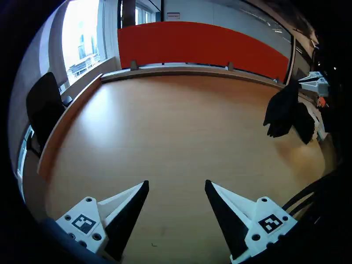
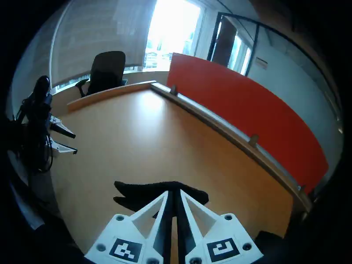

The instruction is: Fold towel

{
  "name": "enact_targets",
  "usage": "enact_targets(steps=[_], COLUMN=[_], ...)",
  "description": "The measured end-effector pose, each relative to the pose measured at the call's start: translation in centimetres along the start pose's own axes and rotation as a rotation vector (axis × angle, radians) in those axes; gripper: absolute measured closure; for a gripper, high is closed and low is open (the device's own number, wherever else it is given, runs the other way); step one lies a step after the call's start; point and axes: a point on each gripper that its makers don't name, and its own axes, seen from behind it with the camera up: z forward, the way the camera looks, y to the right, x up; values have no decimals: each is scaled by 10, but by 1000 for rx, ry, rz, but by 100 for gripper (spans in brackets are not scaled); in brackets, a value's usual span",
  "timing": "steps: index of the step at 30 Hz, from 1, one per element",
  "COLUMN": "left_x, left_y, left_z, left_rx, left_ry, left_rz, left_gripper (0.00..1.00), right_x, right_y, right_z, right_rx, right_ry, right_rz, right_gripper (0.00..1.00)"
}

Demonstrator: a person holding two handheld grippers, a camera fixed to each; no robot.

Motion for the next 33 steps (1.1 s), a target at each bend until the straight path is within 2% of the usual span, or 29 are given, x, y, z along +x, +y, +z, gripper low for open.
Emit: enact_targets(steps=[10, 26, 33], left_x=[2, 5, 6], left_y=[-1, -4, -3], left_z=[1, 3, 4], left_rx=[4, 19, 25], left_ry=[-3, -14, -17], left_rz=[7, 10, 8], left_gripper=[6, 6, 6], right_x=[-10, -46, -58], right_y=[51, 168, 213], right_z=[-15, -44, -54], right_rx=[-50, -183, -235], right_ry=[-15, -93, -112], right_rz=[31, 33, 63], right_gripper=[96, 96, 96])
